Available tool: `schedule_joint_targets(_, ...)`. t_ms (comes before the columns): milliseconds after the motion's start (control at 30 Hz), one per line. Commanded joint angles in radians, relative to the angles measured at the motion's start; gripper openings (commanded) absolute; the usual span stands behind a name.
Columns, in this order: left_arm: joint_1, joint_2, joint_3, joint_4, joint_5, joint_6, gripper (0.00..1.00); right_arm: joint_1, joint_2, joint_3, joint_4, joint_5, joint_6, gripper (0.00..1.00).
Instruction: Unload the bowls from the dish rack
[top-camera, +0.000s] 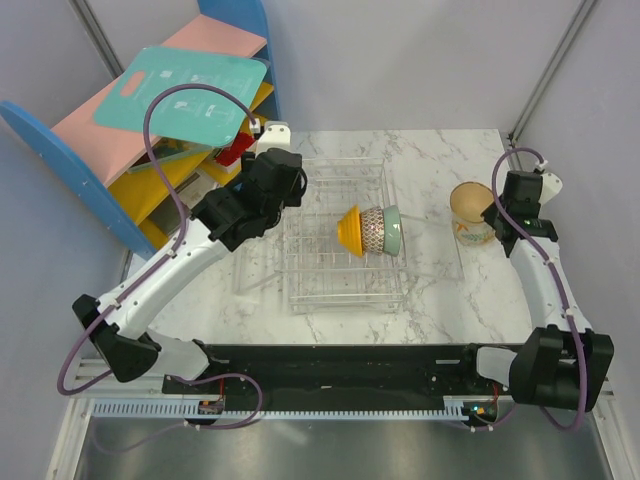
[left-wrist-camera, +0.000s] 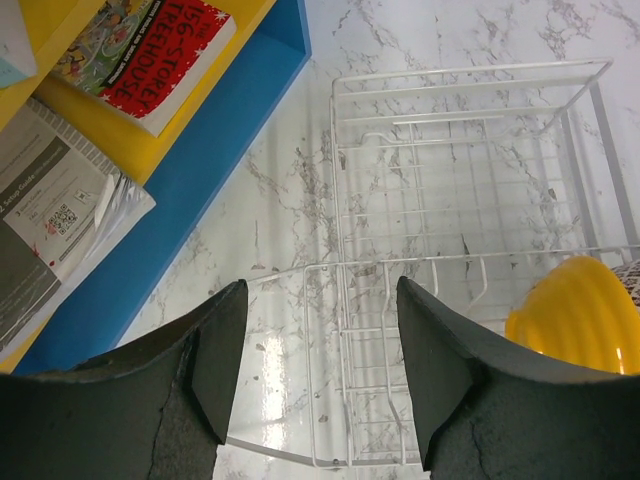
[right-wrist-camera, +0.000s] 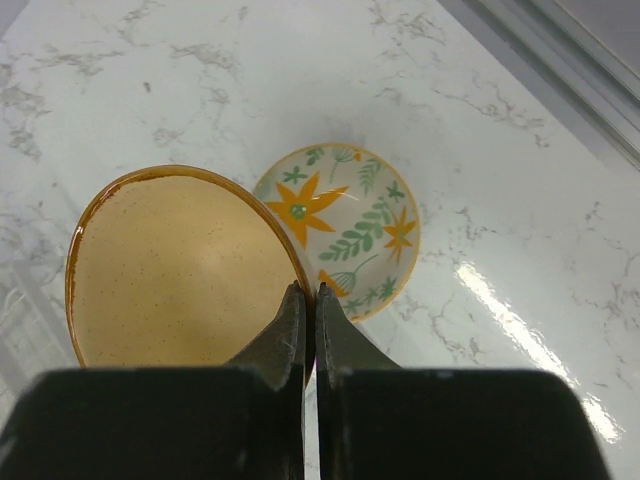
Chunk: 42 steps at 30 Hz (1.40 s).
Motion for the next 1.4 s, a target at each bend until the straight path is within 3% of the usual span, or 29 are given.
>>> schedule_joint_targets(0,0.009,-0.037,-0.024,0.035,-0.009,-0.019,0.68,-0.046,0.041,-0.002,0.061,-0.007,0.026,0.00)
schedule_joint_targets(967,0.016,-0.116,-0.121,0.031,0.006,-0.039,0.67,-0.086,0.198,-0.086,0.193,0.056,0.054,0.00)
schedule_joint_targets(1167,0.016,-0.090,-0.107,0.031,0.042,-0.030,0.67,-0.088,0.201,-0.092,0.196,0.071,0.054,0.04)
schedule_joint_targets(1367,0.016,-0.054,-0.081,0.031,0.097,-0.007,0.65,-0.088,0.210,-0.078,0.188,0.035,0.043,0.42)
